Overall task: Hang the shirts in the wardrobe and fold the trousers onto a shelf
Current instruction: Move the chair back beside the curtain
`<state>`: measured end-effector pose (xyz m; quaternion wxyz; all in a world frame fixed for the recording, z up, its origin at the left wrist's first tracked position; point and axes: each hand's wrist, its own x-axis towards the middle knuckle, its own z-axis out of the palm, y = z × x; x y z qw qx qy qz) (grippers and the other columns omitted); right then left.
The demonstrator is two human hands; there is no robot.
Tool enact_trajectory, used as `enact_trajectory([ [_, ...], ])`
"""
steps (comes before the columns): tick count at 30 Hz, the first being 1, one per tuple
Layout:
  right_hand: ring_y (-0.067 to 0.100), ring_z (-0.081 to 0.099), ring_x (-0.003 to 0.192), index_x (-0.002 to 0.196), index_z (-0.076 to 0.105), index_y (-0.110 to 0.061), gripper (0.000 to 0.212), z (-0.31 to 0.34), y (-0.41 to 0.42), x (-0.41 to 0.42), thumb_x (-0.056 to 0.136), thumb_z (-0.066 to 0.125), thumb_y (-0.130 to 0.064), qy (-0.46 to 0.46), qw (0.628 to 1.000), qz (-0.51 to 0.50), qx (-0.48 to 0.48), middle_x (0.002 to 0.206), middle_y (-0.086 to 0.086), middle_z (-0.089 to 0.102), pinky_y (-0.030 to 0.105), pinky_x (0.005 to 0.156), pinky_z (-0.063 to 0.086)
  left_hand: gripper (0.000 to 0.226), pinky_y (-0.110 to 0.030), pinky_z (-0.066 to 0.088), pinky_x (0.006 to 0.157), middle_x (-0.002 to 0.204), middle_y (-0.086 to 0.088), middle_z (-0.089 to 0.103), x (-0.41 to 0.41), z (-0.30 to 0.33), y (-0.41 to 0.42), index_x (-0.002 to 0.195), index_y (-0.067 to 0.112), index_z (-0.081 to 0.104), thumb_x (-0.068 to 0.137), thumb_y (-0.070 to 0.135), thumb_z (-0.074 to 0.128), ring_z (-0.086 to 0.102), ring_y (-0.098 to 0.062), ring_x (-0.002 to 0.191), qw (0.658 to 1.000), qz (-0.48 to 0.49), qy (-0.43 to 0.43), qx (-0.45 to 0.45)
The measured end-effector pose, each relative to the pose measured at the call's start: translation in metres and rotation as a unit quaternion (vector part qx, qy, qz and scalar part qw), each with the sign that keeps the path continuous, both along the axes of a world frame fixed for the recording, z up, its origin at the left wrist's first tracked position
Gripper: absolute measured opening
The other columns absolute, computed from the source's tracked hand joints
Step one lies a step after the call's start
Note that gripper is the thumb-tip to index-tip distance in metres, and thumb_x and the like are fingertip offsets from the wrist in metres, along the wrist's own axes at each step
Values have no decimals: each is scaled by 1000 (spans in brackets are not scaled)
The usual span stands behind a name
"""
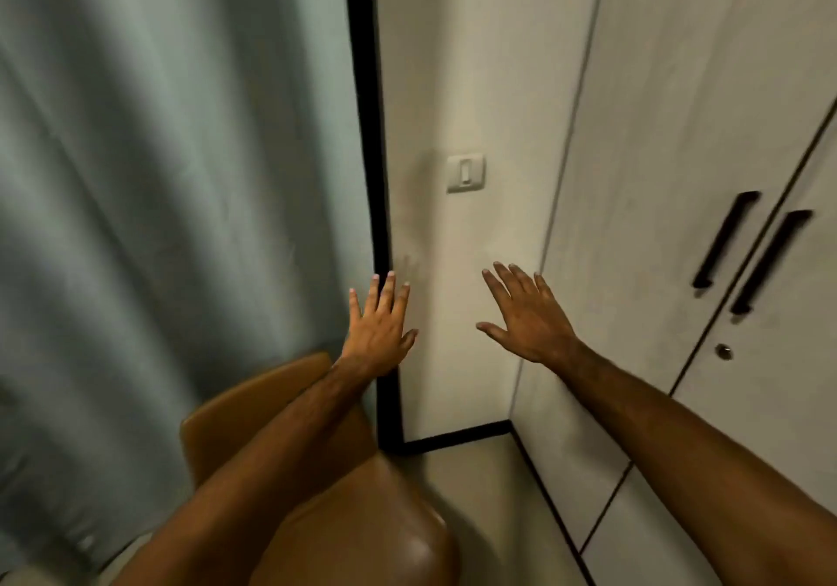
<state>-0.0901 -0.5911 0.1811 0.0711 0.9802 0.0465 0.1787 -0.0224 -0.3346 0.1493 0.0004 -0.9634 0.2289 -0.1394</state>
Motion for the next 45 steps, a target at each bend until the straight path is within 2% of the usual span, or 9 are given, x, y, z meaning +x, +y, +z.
enact_trajectory([
  [4,27,13,152,159,12,-19,83,-27,66,22,95,39,-65,32,997,70,22,165,7,13,52,122,12,78,-66,1,119,167,-11,-11,-14,-26,83,160,18,-2,102,57,33,-11,-35,153,995,85,47,15],
  [12,27,18,150,158,14,-18,82,-79,181,81,95,43,-61,117,977,176,6,164,6,16,53,121,16,75,-66,4,119,167,-12,-1,-15,-91,208,160,17,9,102,58,32,-3,-36,154,970,206,131,-3],
  [23,25,17,150,158,14,-17,81,-180,312,228,95,49,-55,257,937,236,-28,162,6,20,49,122,14,79,-58,15,122,167,-13,7,73,-186,338,158,13,11,99,48,50,8,-33,153,923,297,237,-51],
  [27,26,20,149,157,17,-14,81,-222,341,271,94,55,-47,306,922,236,-29,161,8,23,48,122,14,75,-55,29,117,161,-14,25,102,-222,365,157,12,17,99,44,52,28,-34,146,908,306,277,-70],
  [31,29,33,141,153,24,-15,75,-252,358,299,92,60,-39,335,914,227,-9,153,9,36,48,120,21,53,-51,49,95,134,-16,50,116,-252,380,140,12,37,96,32,58,52,-36,117,895,315,283,-138],
  [33,31,41,134,148,30,-17,64,-261,362,310,94,59,-34,345,914,212,-2,147,9,43,48,114,30,41,-47,51,90,124,-13,54,125,-259,384,129,15,42,95,25,62,55,-33,110,885,323,286,-175],
  [36,32,48,128,135,41,-17,48,-262,368,323,94,61,-33,358,915,186,-8,138,10,52,47,104,38,38,-46,53,85,116,-11,57,131,-262,388,122,18,44,92,22,67,59,-32,104,877,332,286,-196],
  [41,31,55,122,126,47,-16,42,-260,368,318,92,66,-33,331,926,182,4,130,9,60,46,100,42,36,-37,50,79,112,-6,61,120,-262,388,118,19,52,88,18,71,59,-25,99,868,349,249,-250],
  [45,29,58,117,123,52,-20,44,-255,351,304,87,71,-36,330,922,191,69,126,5,63,43,98,42,41,-41,55,85,109,-4,68,98,-254,382,116,19,60,80,17,79,63,-24,100,848,363,222,-317],
])
